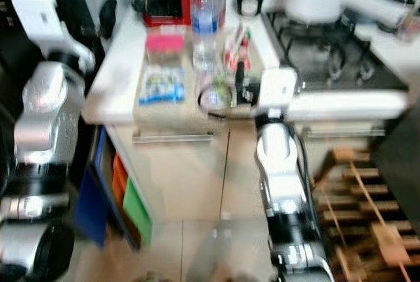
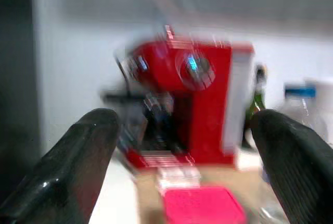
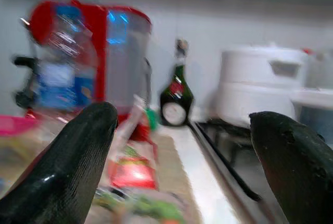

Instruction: Restocking fridge

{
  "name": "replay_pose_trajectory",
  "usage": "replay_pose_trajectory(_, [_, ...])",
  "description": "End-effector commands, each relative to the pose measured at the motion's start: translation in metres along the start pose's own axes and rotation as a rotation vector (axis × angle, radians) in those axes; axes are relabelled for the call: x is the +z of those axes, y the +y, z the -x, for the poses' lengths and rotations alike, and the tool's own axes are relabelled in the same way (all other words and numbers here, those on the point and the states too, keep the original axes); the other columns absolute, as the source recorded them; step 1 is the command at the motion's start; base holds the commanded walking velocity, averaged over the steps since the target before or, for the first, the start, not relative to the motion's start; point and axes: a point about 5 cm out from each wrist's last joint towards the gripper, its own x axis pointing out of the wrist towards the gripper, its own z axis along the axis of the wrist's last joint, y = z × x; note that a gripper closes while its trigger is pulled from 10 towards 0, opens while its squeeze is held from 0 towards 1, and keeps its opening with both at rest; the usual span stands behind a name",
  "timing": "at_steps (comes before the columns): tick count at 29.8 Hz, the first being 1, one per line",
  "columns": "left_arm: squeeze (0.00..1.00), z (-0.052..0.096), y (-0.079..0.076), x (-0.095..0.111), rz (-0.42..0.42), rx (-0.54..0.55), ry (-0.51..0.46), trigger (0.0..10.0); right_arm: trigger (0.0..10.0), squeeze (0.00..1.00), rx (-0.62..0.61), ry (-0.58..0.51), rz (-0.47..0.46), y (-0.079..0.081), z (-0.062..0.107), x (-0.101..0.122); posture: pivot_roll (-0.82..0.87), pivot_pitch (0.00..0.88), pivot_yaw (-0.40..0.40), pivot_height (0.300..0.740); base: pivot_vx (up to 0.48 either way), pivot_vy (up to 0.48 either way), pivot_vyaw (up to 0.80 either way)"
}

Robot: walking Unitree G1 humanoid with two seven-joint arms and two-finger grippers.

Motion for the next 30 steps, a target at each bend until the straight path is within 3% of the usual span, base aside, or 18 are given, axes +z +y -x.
replay_pose_trajectory(1, [0.0, 0.001, 0.017, -0.007, 0.035, 0.034, 0.066, 10.0, 10.0, 0.0, -0.005, -0.011, -0.023, 0.0, 0.002, 0.006, -0.08, 0.002, 0.062, 0.74, 0.0, 0.0, 0.0])
replay_pose_trajectory(3, [0.0, 0.001, 0.03, -0.021, 0.091, 0.059, 0.159, 10.0, 10.0, 0.0, -0.004, -0.015, -0.018, -0.001, 0.006, 0.01, -0.1, 0.036, 0.072, 0.74, 0.0, 0.0, 0.0])
replay_pose_trajectory(4, [0.0, 0.001, 0.03, -0.021, 0.091, 0.059, 0.159, 10.0, 10.0, 0.0, -0.004, -0.015, -0.018, -0.001, 0.006, 0.01, -0.1, 0.036, 0.072, 0.74, 0.0, 0.0, 0.0])
replay_pose_trajectory(7, [0.0, 0.004, 0.048, -0.045, 0.218, 0.105, 0.309, 10.0, 10.0, 0.0, -0.018, -0.025, -0.02, -0.006, 0.018, 0.023, -0.11, 0.069, 0.082, 0.74, 0.0, 0.0, 0.0])
replay_pose_trajectory(9, [0.0, 0.005, 0.05, -0.047, 0.235, 0.112, 0.322, 10.0, 10.0, 0.0, -0.02, -0.024, -0.018, -0.006, 0.021, 0.024, -0.12, 0.081, 0.084, 0.74, 0.0, 0.0, 0.0])
replay_pose_trajectory(10, [0.0, 0.003, 0.051, -0.051, 0.297, 0.105, 0.339, 10.0, 10.0, 0.0, -0.03, -0.004, -0.009, -0.01, 0.026, 0.024, -0.13, 0.097, 0.084, 0.74, 0.0, 0.0, 0.0])
replay_pose_trajectory(13, [0.0, 0.001, 0.05, -0.051, 0.321, 0.084, 0.343, 10.0, 10.0, 0.0, -0.037, 0.008, -0.004, -0.013, 0.03, 0.024, -0.14, 0.109, 0.082, 0.74, 0.0, 0.0, 0.0])
replay_pose_trajectory(18, [0.0, -0.009, 0.047, -0.042, 0.24, 0.012, 0.278, 10.0, 10.0, 0.0, -0.047, 0.05, 0.001, -0.012, 0.04, 0.023, -0.15, 0.145, 0.088, 0.74, 0.0, 0.0, 0.0])
replay_pose_trajectory(23, [0.0, -0.016, 0.043, -0.037, 0.228, -0.016, 0.261, 10.0, 10.0, 0.0, -0.042, 0.074, 0.002, -0.01, 0.046, 0.024, -0.16, 0.169, 0.092, 0.74, 0.0, 0.0, 0.0])
replay_pose_trajectory(27, [0.0, -0.017, 0.041, -0.045, 0.218, -0.015, 0.297, 10.0, 10.0, 0.0, -0.047, 0.096, 0.001, -0.009, 0.05, 0.022, -0.16, 0.184, 0.099, 0.74, 0.0, 0.0, 0.0])
replay_pose_trajectory(30, [0.0, -0.018, 0.036, -0.049, 0.258, -0.033, 0.308, 10.0, 10.0, 0.0, -0.047, 0.105, -0.002, -0.008, 0.051, 0.022, -0.17, 0.185, 0.098, 0.74, 0.0, 0.0, 0.0])
